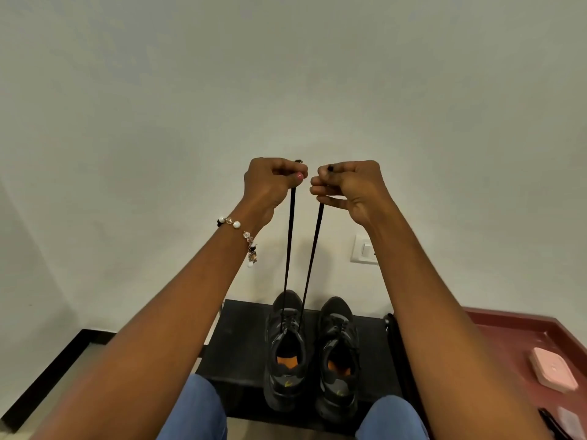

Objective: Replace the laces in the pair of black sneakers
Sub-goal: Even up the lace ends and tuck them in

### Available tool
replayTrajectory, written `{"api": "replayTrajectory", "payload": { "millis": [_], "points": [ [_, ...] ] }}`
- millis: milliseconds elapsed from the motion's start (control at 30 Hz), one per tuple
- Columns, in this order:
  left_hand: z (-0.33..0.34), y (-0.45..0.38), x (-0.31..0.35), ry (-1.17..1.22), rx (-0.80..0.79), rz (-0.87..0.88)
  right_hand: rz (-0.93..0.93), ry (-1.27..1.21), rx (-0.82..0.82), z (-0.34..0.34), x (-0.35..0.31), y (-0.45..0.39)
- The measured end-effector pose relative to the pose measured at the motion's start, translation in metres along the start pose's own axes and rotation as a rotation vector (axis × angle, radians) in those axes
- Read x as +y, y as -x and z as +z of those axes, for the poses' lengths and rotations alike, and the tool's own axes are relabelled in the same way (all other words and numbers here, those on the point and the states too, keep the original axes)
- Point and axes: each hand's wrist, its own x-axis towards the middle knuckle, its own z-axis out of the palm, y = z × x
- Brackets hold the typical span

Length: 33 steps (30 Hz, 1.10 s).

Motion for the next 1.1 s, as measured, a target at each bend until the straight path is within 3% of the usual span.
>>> {"api": "replayTrajectory", "payload": {
  "millis": [133,533,1100],
  "points": [
    [0.007,-0.001,-0.004,0.112,0.052,0.027,-0.086,0.178,0.14,0.008,0.003,-0.013],
    [0.021,-0.014,-0.004,-0.011,0.126,0.132,-0.118,0.061,0.064,0.019,0.0,-0.033],
    [0.013,-0.017,-0.002,0.256,0.026,-0.069,-0.058,0.028,-0.062,0.017,-0.01,-0.036]
  ]
}}
